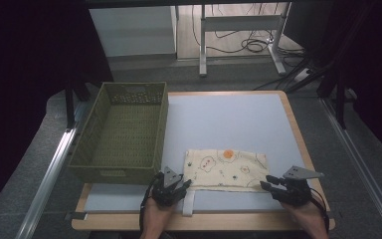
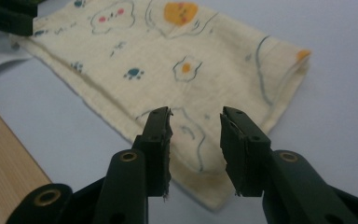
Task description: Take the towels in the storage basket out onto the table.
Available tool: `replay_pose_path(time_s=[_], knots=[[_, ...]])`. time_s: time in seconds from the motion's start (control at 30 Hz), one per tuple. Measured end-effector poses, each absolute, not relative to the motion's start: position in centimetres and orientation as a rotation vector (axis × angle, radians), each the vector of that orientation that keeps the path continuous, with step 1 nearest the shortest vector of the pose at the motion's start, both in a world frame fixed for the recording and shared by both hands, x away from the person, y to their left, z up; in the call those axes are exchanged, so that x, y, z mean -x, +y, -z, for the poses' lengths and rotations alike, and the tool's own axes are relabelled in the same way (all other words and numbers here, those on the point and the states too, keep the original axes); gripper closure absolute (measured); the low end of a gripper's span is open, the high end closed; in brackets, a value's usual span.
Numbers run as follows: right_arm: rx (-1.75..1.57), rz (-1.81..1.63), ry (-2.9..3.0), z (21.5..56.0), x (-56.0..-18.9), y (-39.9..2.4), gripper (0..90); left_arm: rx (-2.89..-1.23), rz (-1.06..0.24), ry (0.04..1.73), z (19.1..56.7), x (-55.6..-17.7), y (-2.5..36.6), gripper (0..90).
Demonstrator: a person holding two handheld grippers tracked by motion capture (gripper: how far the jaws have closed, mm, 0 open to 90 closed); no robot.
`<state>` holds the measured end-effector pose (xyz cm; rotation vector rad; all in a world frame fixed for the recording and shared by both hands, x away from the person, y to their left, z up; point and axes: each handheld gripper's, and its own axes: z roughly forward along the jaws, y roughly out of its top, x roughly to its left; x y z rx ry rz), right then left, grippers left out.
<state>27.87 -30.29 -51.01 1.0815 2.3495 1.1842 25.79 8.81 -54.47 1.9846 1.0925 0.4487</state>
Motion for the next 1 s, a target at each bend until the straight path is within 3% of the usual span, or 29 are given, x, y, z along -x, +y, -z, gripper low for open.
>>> replay_pose_path(time_s=[0.13, 0.27, 0.33, 0.43, 0.63, 0.87, 1.0], knots=[[-1.067, -1.116, 2.382, 52.1, -27.7, -30.0, 63.6, -1.990, -0.423, 1.094, 54.6, -25.9, 9.0, 66.7], [-1.029, -1.053, 2.357, 52.4, -27.3, -29.9, 81.4, -2.002, -0.397, 1.085, 54.6, -26.1, 9.0, 73.1], [-1.034, -1.044, 2.355, 52.4, -27.3, -29.8, 85.6, -2.007, -0.406, 1.076, 54.6, -26.0, 8.9, 79.3], [-1.020, -1.031, 2.359, 52.2, -27.3, -29.8, 86.6, -2.007, -0.410, 1.069, 54.5, -26.0, 8.9, 85.0], [-0.998, -1.070, 2.323, 50.7, -26.9, -30.3, 86.4, -1.965, -0.427, 1.045, 53.3, -25.4, 9.1, 85.8], [-0.991, -1.052, 2.351, 50.5, -26.3, -30.7, 85.9, -1.998, -0.429, 1.042, 53.4, -24.7, 8.7, 84.6], [-1.012, -1.028, 2.387, 51.9, -26.3, -30.8, 82.9, -2.021, -0.400, 1.079, 54.3, -25.0, 8.9, 77.4]])
